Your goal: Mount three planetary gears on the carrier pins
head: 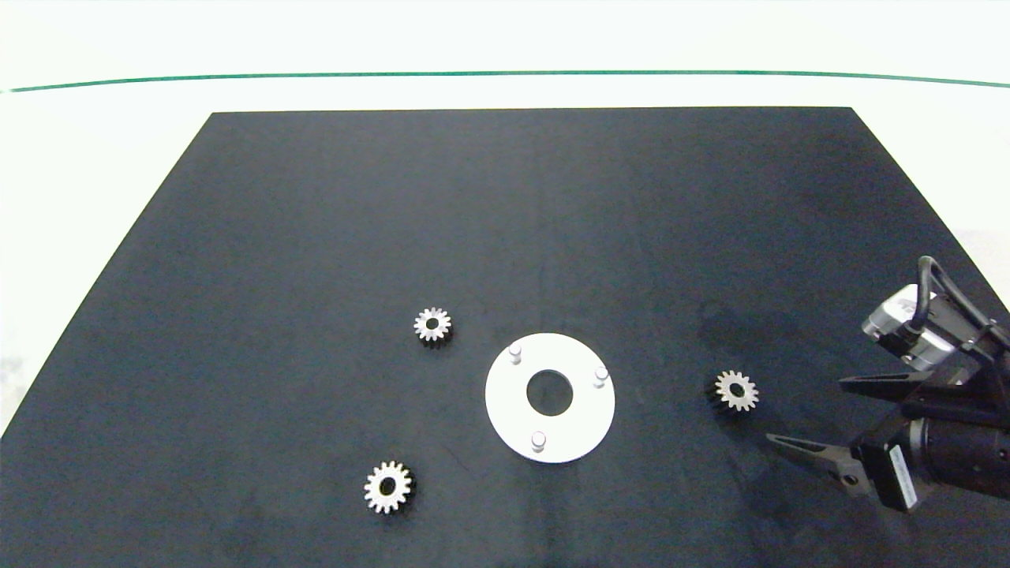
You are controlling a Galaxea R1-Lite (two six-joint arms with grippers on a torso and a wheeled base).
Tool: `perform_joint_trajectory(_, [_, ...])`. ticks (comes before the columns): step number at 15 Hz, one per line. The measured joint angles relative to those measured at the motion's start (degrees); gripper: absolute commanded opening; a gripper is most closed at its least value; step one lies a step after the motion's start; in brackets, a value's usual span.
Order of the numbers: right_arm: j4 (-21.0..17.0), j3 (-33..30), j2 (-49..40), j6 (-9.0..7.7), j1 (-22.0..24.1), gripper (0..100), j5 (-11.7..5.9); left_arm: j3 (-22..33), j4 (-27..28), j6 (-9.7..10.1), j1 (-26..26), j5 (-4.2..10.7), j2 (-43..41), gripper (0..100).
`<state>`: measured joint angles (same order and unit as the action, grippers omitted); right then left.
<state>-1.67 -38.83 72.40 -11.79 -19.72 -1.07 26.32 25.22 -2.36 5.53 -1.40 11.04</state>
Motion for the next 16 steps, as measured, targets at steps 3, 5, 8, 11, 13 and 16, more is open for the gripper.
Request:
perform_joint_trajectory(3, [1.7,-0.7,3.4,0.00,-0.2,100,-0.05,-0.3,0.0,0.00,0.0,-0.02,-0.1,100])
perform_joint_trajectory(5, [1.4,-2.0,4.9,0.00,-0.6,100,0.00,-0.4,0.0,0.02,0.0,0.00,-0.1,100])
perform_joint_trajectory(8, [1.6,-3.2,6.8,0.00,-1.1,100,-0.05,-0.4,0.0,0.00,0.1,-0.16,-0.1,100])
perform_joint_trajectory(11, [1.9,-4.2,9.0,0.00,-1.1,100,-0.05,-0.4,0.0,-0.24,0.1,-0.17,0.0,100])
perform_joint_trajectory(13, [1.9,-5.6,10.8,0.00,-1.1,100,0.00,-0.4,0.0,-0.27,0.1,-0.17,0.0,100])
perform_joint_trajectory(16, [2.0,-7.2,13.0,0.07,-1.6,100,0.06,-0.4,0.0,-0.27,0.2,-0.22,0.0,100])
